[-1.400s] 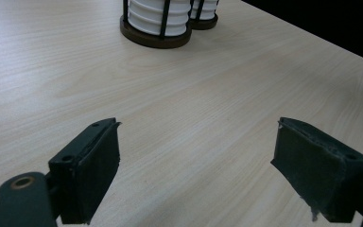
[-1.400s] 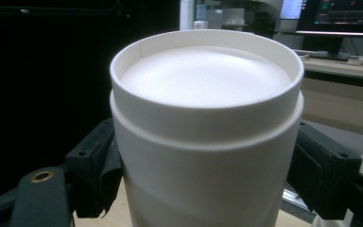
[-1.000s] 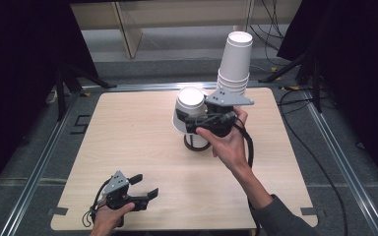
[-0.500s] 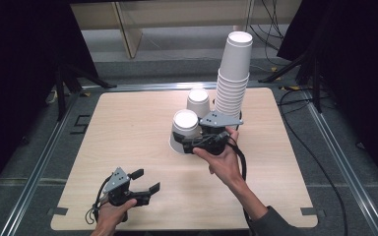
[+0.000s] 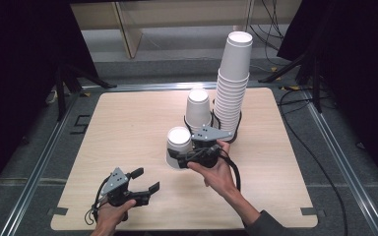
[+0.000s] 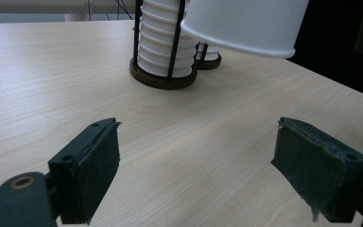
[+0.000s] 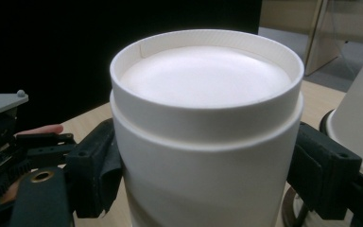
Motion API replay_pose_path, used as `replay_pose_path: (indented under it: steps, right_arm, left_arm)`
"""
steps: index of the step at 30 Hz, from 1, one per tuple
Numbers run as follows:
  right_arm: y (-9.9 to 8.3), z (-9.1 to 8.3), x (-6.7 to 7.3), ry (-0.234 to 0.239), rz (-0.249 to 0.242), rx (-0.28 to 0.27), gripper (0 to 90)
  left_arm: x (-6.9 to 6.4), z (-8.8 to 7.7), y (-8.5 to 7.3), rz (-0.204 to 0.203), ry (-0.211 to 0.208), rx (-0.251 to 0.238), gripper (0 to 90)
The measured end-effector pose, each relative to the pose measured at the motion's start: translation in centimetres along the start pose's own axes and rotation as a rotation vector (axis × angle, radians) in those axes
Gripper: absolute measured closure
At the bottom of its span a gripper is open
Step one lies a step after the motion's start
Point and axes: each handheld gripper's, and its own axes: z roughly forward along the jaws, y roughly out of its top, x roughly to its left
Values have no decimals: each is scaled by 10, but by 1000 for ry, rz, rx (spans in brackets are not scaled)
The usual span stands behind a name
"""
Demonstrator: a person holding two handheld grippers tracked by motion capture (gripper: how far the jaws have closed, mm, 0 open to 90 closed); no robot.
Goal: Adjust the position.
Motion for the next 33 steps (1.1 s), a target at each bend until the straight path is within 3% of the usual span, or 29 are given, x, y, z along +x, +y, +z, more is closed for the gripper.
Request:
replay_pose_path:
  steps: [9, 10, 11, 12, 13, 18, 19, 25, 26, 27, 28, 29, 32, 33]
  right_arm:
    - [-6, 1, -1, 17, 11, -11, 209]
    - [-7, 1, -1, 11, 1, -12, 209]
    - [-7, 1, 0, 19, 16, 4, 209]
    - [-8, 3, 0, 39, 15, -10, 209]
    - [-8, 3, 1, 24, 13, 6, 209]
    - [-12, 9, 6, 55, 11, 4, 209]
    - [-12, 9, 6, 39, -7, 12, 209]
    - [-13, 13, 13, 83, 14, 7, 209]
    - [-13, 14, 14, 67, -7, 8, 209]
    - [-14, 14, 15, 75, 7, 21, 209]
    - [-14, 15, 15, 73, -13, 19, 209]
    - [-15, 15, 17, 77, 18, 29, 209]
    - [-17, 18, 19, 103, 24, 14, 209]
    - [-17, 19, 20, 94, 5, 21, 209]
  left_arm:
    - [-2, 2, 2, 15, 2, -5, 145]
    - [-3, 4, 2, 29, -8, -26, 145]
    - [-6, 3, 4, 63, -8, -12, 145]
    - [-7, 2, 4, 66, -20, -22, 145]
    - [-7, 3, 4, 73, -35, -43, 145]
    - [-8, 7, 8, 128, -18, -54, 145]
    - [-9, 10, 8, 135, -17, -47, 145]
    - [-13, 25, 7, 150, -43, -50, 145]
    - [-13, 25, 8, 163, -38, -37, 144]
    - [-14, 27, 7, 162, -46, -65, 144]
    - [-14, 27, 7, 162, -46, -65, 144]
    - [-14, 27, 7, 167, -43, -64, 145]
    - [-14, 29, 6, 169, -43, -60, 124]
    - [-14, 29, 6, 169, -43, -60, 112]
